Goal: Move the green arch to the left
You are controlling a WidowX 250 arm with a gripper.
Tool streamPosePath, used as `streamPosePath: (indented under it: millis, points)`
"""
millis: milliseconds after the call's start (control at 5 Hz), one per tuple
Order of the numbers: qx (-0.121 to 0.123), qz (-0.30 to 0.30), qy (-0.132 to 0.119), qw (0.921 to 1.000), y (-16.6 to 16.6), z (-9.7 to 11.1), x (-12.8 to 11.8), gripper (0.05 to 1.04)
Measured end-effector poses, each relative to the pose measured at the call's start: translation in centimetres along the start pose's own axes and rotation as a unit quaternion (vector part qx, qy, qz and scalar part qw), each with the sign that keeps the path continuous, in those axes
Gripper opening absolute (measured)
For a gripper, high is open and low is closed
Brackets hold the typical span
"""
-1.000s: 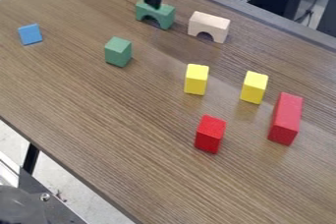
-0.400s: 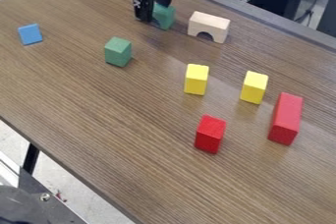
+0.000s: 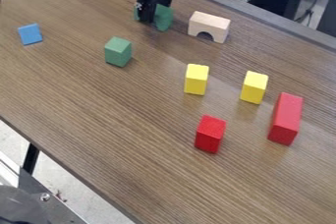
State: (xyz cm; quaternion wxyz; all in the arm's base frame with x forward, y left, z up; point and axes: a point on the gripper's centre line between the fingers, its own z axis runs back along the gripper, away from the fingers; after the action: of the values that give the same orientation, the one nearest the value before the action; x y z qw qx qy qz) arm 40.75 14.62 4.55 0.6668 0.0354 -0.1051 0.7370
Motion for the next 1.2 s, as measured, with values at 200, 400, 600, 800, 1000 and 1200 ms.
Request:
streamPosePath:
  millis: [200,400,600,800,1000,1200]
  points:
    - [-0.007,-0.008,-0.008,0.9999,0.0,-0.2,0.0,0.562]
    - [-0.011,-0.025,-0.007,0.9996,0.2,0.2,-0.9,0.562]
    - [-0.048,-0.052,-0.012,0.9975,-0.6,3.5,-2.7,0.562]
    - [-0.104,-0.087,-0.020,0.9906,-0.9,8.6,-5.1,0.562]
    - [-0.145,-0.164,-0.032,0.9752,-0.5,11.9,-8.0,0.562]
    - [-0.189,-0.264,-0.030,0.9453,0.3,15.0,-12.8,0.562]
